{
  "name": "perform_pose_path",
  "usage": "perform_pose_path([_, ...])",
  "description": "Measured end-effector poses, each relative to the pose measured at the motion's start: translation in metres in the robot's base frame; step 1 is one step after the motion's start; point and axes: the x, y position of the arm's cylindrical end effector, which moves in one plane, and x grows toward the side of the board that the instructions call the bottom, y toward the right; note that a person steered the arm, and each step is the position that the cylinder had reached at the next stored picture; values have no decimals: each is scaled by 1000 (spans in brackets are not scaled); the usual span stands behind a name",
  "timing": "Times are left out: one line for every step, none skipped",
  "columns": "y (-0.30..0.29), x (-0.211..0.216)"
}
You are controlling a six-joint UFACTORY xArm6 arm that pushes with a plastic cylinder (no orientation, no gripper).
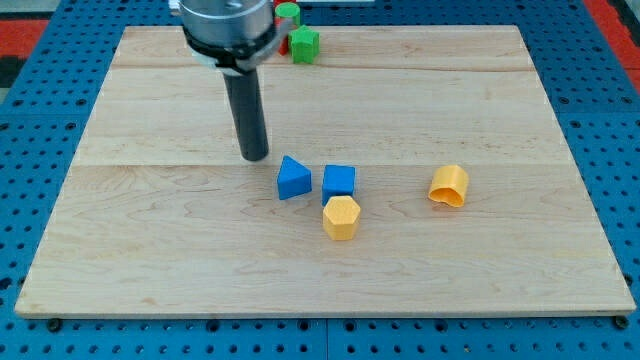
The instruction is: Push the blue triangle into the yellow hexagon
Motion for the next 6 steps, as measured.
perform_pose_path([16,23])
perform_pose_path([47,26])
perform_pose_path([53,26])
perform_pose_path([43,-25])
perform_pose_path([77,-51])
perform_pose_path([110,-20])
